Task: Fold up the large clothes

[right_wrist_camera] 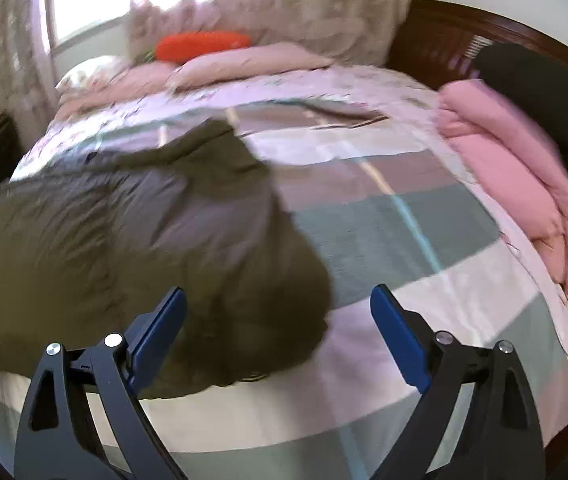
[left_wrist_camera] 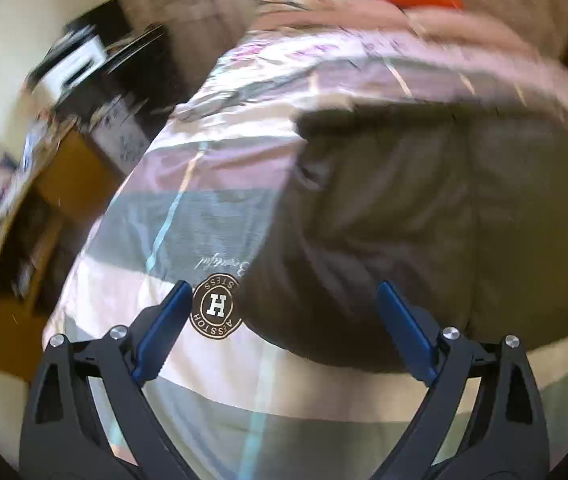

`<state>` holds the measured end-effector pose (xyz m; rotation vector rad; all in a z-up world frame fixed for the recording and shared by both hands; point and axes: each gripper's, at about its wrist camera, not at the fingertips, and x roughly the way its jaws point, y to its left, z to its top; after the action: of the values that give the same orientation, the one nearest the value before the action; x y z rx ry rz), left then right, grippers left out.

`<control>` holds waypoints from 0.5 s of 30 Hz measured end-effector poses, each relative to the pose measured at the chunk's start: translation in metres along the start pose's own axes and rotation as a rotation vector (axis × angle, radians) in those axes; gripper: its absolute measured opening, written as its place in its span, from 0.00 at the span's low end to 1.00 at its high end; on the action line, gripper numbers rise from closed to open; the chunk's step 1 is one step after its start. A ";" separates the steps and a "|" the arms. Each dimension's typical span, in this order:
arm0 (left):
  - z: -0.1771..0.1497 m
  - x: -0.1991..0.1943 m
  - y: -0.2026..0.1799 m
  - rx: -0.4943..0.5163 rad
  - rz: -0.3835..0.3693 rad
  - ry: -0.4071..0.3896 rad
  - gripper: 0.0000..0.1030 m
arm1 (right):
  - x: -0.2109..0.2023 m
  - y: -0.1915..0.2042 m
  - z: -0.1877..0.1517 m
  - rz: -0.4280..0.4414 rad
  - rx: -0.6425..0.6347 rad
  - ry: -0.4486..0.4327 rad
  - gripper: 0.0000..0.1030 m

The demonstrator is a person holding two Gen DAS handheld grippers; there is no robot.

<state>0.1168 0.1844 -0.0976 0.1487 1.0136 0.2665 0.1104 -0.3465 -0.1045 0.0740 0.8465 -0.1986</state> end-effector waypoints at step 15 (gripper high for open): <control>0.004 -0.006 0.016 -0.123 -0.017 -0.014 0.95 | 0.011 -0.009 0.002 -0.046 0.127 -0.031 0.90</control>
<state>0.1153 0.1980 -0.0868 0.0306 0.9816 0.3108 0.1168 -0.3571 -0.1114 0.1706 0.8042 -0.2960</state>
